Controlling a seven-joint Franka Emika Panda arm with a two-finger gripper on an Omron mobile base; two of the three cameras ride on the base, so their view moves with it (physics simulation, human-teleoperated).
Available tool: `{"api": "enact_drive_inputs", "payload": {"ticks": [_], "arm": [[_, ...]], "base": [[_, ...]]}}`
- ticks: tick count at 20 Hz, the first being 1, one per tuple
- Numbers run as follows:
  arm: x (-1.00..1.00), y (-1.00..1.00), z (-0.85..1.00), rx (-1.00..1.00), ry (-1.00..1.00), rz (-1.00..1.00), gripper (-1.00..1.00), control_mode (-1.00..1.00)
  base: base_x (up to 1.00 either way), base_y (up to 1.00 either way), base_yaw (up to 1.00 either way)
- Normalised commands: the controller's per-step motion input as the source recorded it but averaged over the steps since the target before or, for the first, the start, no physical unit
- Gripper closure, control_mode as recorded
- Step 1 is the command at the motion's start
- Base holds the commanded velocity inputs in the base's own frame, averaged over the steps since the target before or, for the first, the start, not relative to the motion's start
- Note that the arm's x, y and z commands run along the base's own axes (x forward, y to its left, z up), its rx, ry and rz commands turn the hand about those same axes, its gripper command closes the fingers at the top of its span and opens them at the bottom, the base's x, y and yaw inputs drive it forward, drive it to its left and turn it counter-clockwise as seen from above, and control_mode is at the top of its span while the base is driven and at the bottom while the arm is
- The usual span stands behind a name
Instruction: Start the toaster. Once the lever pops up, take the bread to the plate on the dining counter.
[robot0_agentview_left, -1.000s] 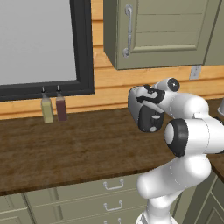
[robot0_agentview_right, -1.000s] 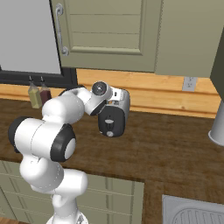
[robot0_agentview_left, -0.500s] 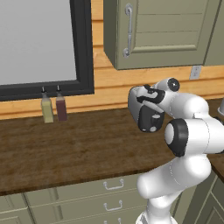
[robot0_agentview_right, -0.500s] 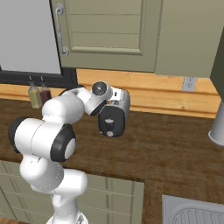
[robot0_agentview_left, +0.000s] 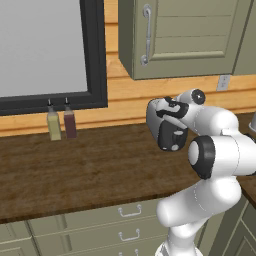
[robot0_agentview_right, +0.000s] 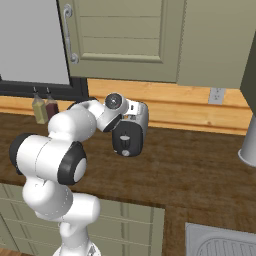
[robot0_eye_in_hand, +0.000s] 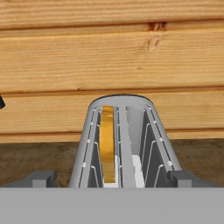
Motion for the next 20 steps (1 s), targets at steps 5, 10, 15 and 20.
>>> {"api": "enact_drive_inputs", "payload": {"ticks": [5, 10, 15, 20], "arm": [[0.0, 0.0, 0.0, 0.0, 0.0, 0.0, -1.0, -1.0], [0.0, 0.0, 0.0, 0.0, 0.0, 0.0, -1.0, -1.0], [0.0, 0.0, 0.0, 0.0, 0.0, 0.0, -1.0, -1.0], [0.0, 0.0, 0.0, 0.0, 0.0, 0.0, -1.0, -1.0]], "base": [[0.0, 0.0, 0.0], [0.0, 0.0, 0.0], [0.0, 0.0, 0.0], [0.0, 0.0, 0.0]]}}
